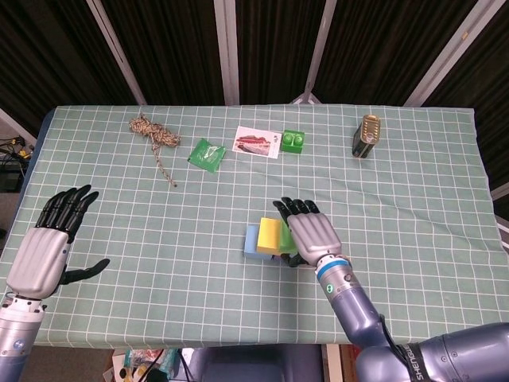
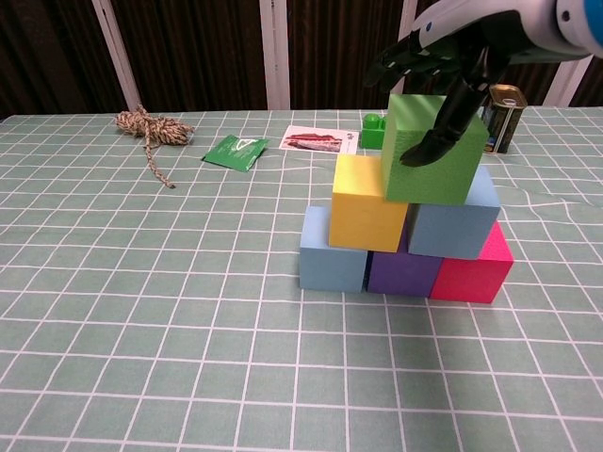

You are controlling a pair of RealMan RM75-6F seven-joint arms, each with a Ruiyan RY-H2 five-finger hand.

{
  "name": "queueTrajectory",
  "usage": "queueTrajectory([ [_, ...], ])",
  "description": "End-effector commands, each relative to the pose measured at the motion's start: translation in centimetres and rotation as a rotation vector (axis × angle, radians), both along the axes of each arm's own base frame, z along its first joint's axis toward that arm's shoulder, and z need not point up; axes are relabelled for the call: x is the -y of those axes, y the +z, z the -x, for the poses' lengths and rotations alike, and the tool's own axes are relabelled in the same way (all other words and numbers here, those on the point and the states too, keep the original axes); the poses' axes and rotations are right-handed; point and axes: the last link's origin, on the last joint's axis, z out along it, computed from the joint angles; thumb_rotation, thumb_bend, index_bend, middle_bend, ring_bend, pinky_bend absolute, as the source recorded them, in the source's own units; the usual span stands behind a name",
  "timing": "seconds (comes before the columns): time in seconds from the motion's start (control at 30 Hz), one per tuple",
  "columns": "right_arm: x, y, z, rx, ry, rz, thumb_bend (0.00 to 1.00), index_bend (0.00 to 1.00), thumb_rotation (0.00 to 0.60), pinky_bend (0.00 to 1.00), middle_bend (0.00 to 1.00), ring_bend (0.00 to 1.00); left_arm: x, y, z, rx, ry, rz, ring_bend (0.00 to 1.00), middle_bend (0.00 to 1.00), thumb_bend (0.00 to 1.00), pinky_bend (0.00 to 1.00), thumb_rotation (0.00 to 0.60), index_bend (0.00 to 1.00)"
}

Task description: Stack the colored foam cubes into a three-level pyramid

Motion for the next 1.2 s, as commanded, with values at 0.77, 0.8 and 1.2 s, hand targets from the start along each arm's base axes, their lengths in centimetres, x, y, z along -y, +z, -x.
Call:
queueTrajectory([
  [0.77,-0.8,-1.3,0.2,-0.006,0.037,0.068,0.31,0.00,0.600,0.00,0.00,0.00,-0.1,0.1,0.1,0.005,0.003,-0.005,0.00,0.01,0.03,0.00,0.600,0.00],
  [0.8,-0.8,-1.3,0.2,-0.007,0.039,0.072,0.31,0.00,0.600,0.00,0.00,0.00,-0.1,0.1,0.1,0.005,0.003,-0.004,0.00,0.01,0.03,0.00,0.600,0.00],
  [1.2,-0.4,-2.1,0.5,-0.007,0.033,0.080,0.31,0.00,0.600,0.00,0.00,0.00,-0.2,0.0,0.1,0.005,0.005,-0.005,0.00,0.01,0.03,0.00,0.600,0.00],
])
